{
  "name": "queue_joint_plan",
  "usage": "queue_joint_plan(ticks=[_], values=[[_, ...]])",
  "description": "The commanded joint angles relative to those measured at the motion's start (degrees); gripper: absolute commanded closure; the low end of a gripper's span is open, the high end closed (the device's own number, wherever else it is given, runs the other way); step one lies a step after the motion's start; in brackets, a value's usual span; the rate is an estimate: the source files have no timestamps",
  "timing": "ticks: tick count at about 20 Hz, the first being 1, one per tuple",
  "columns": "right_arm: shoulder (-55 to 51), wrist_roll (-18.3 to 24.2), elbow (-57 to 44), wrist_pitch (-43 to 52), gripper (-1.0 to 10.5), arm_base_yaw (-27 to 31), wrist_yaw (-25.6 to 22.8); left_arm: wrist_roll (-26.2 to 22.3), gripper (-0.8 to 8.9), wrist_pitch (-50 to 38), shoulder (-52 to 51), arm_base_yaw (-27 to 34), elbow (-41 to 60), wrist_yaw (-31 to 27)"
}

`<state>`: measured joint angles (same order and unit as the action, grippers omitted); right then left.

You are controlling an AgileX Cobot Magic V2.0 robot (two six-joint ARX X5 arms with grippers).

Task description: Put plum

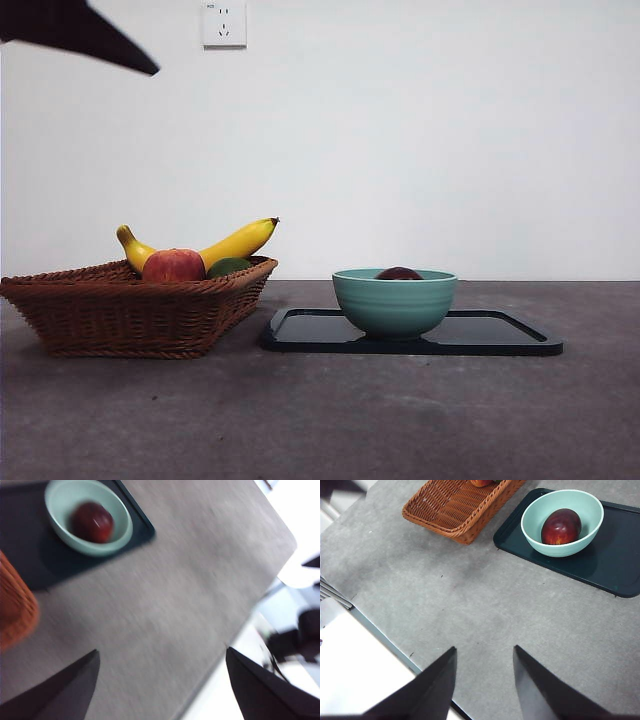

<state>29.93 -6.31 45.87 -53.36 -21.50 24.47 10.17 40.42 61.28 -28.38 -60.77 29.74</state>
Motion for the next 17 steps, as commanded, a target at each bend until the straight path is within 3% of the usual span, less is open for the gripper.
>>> queue_joint_plan(ticks=[1,9,17], values=[[0.26,-0.59,0.42,0.55,7.7,-0.31,0.20,2.99,4.09,-0.81,4.76,-1.36,-6.91,-3.63],[0.26,-0.57,0.42,0.55,7.7,-0.31,0.17,3.69,4.09,-0.72,27.76,-6.45,-28.39,-11.30],[0.26,-0.57,0.42,0.46,7.7,-0.31,0.17,4.46,4.12,-1.05,47.43,-8.79,-42.27,-16.63]])
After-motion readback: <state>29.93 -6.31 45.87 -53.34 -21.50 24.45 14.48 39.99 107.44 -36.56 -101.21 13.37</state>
